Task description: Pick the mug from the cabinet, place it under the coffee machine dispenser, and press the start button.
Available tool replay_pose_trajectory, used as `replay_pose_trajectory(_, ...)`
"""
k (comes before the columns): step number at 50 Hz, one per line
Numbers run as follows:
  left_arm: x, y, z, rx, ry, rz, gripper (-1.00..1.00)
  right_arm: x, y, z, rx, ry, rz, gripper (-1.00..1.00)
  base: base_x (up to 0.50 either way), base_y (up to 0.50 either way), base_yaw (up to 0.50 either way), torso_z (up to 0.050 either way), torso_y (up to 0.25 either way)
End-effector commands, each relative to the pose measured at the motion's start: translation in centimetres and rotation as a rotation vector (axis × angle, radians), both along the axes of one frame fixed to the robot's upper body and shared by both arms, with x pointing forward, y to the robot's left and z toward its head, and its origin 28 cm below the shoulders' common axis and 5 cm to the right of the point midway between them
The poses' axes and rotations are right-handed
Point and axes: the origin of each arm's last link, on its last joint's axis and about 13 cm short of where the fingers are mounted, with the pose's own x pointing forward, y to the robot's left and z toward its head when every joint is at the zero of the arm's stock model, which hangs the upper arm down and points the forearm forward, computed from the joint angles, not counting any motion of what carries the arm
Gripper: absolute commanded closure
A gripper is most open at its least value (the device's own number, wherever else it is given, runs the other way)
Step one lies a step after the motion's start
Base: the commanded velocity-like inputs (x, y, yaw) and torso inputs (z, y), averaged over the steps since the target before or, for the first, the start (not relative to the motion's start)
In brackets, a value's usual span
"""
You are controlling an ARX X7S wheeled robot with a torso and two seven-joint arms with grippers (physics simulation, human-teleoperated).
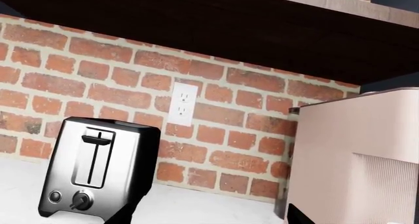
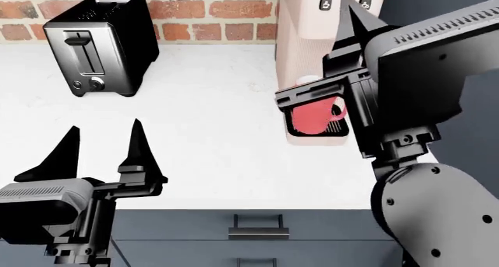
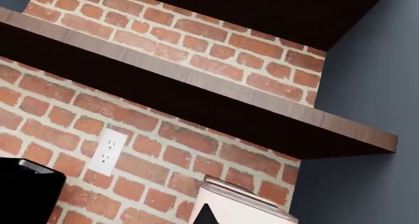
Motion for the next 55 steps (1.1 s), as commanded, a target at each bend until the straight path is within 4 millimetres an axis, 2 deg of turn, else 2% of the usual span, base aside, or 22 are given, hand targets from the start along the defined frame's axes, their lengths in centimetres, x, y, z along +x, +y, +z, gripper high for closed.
replay_pose_trajectory(1,0.0,0.0,0.0,-0.002,0.002,0.001,-1.0,1.9,0.2,1.1,-0.008,0.062,0.046,1.0,0.0,0.0,0.0,0.0,0.0)
replay_pose_trajectory(16,0.0,0.1,-0.1,-0.004,0.004,0.002,-1.0,4.2,0.1,0.2,0.101,0.191,0.065,1.0,0.0,0.0,0.0,0.0,0.0)
replay_pose_trajectory(39,0.0,0.1,0.1,-0.008,0.0,0.004,-1.0,5.0,0.4,-0.1,0.122,0.22,0.054,1.0,0.0,0.0,0.0,0.0,0.0)
replay_pose_trajectory(55,0.0,0.2,0.2,-0.012,-0.001,0.006,-1.0,6.3,0.0,-0.1,0.133,0.226,0.018,1.0,0.0,0.0,0.0,0.0,0.0)
